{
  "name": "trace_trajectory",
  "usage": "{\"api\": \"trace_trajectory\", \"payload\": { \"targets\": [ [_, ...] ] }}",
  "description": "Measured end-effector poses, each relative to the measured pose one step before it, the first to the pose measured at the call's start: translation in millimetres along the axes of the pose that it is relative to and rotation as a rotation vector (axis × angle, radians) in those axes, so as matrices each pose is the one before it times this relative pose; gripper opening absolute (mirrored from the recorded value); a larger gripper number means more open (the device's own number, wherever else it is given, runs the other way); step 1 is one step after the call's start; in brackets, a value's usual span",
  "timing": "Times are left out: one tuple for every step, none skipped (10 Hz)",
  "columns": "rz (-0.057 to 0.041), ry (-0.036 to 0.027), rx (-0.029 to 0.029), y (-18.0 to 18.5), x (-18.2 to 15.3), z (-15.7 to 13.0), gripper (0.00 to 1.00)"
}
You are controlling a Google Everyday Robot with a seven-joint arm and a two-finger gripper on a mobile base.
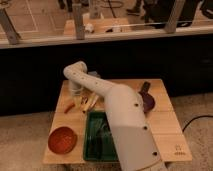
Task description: Place pepper in table surface
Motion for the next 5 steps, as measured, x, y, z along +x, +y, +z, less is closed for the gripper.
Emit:
{"api": "trace_trajectory", "payload": {
  "targets": [
    [0.00264,-0.00661,-0.00202,0.31,-0.71,0.17,0.8],
    [0.00213,-0.00705,0.00248,-0.53,-1.21,-0.85,0.8],
    [0.00547,-0.01019,0.01338,-1.68,0.99,-6.82,0.8],
    [0.0027,-0.00371,0.00788,-1.0,-0.01,-5.8,0.8],
    [0.00306,-0.00485,0.00842,-0.64,-0.13,-4.63,0.8]
  ]
}}
